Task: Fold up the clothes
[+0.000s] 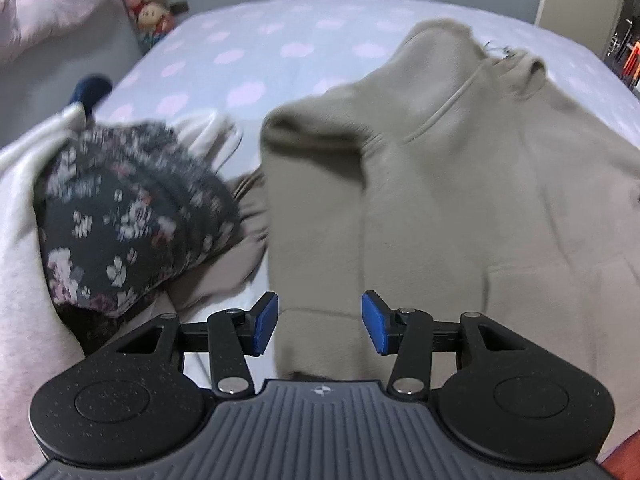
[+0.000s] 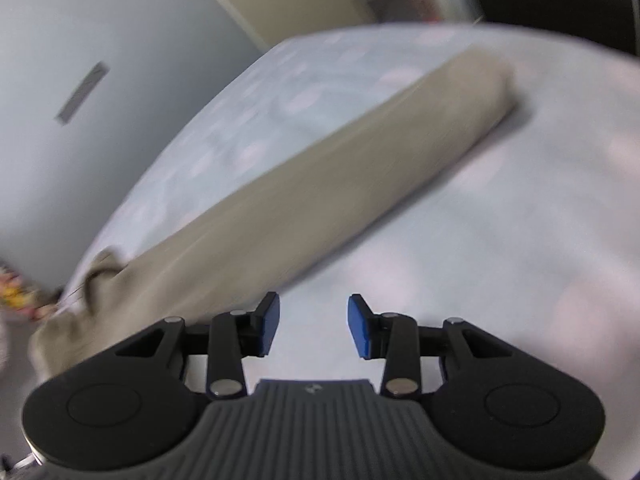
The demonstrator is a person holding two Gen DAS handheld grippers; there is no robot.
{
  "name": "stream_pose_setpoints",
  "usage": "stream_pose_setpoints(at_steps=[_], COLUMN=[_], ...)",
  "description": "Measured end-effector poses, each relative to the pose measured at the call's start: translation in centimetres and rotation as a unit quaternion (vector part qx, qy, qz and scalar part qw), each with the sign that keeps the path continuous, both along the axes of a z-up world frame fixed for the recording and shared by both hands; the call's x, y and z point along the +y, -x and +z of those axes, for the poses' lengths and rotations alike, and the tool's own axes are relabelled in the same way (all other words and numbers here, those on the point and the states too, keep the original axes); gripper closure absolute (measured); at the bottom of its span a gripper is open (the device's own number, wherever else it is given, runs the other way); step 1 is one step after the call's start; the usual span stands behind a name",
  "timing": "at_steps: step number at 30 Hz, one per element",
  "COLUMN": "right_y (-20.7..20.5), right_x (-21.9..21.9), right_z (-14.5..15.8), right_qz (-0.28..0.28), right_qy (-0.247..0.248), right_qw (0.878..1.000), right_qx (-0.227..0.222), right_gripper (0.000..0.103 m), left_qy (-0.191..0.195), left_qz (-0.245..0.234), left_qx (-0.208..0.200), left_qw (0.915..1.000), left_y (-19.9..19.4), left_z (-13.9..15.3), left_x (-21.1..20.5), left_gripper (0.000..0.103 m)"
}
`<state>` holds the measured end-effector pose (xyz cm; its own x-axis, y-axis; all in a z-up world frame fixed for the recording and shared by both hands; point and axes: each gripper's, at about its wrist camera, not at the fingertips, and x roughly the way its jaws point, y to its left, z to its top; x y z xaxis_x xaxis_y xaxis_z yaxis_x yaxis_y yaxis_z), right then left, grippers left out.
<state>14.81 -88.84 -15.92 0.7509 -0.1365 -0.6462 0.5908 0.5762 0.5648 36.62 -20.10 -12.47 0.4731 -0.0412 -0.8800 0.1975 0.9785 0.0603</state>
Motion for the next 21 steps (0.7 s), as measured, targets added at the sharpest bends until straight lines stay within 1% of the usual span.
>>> stream_pose_setpoints(at_steps=[2, 4, 6, 9, 11, 14, 16, 17, 18, 20, 21], right_y=[-0.2, -0.3, -0.6, -0.9, -1.2, -1.4, -1.1, -1.1, -1.1, -1.3, -1.5], right_x=[3.6, 7.2, 10.3, 15.0, 17.4, 20.5, 22.2, 22.7, 23.1, 23.8, 24.1], right_z=[0.1, 0.3, 0.2, -0.2, -0.7, -1.3, -1.8, -2.1, -2.2, -2.4, -2.6], right_qz=[0.018, 0.035, 0.051, 0.076, 0.089, 0.114, 0.128, 0.133, 0.142, 0.156, 0.161], right_qy=[-0.010, -0.019, -0.029, -0.043, -0.056, -0.043, -0.037, -0.038, -0.032, -0.020, -0.015], right_qw=[1.000, 0.999, 0.997, 0.995, 0.993, 0.991, 0.990, 0.989, 0.987, 0.985, 0.985], right_qx=[-0.017, -0.033, -0.044, -0.052, -0.052, -0.051, -0.054, -0.055, -0.061, -0.065, -0.064], right_gripper=[0.061, 0.059, 0.050, 0.049, 0.049, 0.049, 0.049, 0.049, 0.049, 0.049, 0.049], left_qy=[0.011, 0.025, 0.040, 0.061, 0.084, 0.108, 0.113, 0.116, 0.119, 0.126, 0.120], left_qz=[0.003, 0.009, 0.019, 0.034, 0.045, 0.056, 0.061, 0.060, 0.059, 0.051, 0.040], left_qx=[0.017, 0.032, 0.040, 0.052, 0.063, 0.072, 0.068, 0.065, 0.062, 0.054, 0.043], left_qw=[0.9998, 0.9991, 0.9983, 0.9962, 0.9935, 0.9900, 0.9894, 0.9893, 0.9892, 0.9893, 0.9910], left_y=[-0.7, -1.2, -1.6, -2.2, -2.4, -2.4, -2.2, -2.3, -2.3, -2.7, -3.1], left_z=[-1.4, -2.9, -4.4, -6.6, -7.7, -8.8, -8.9, -8.5, -8.1, -6.9, -5.6], left_x=[1.1, 1.9, 2.6, 3.7, 4.3, 4.7, 4.8, 4.8, 4.8, 4.8, 4.5], left_gripper=[0.058, 0.058, 0.056, 0.056, 0.056, 0.058, 0.066, 0.075, 0.082, 0.086, 0.086])
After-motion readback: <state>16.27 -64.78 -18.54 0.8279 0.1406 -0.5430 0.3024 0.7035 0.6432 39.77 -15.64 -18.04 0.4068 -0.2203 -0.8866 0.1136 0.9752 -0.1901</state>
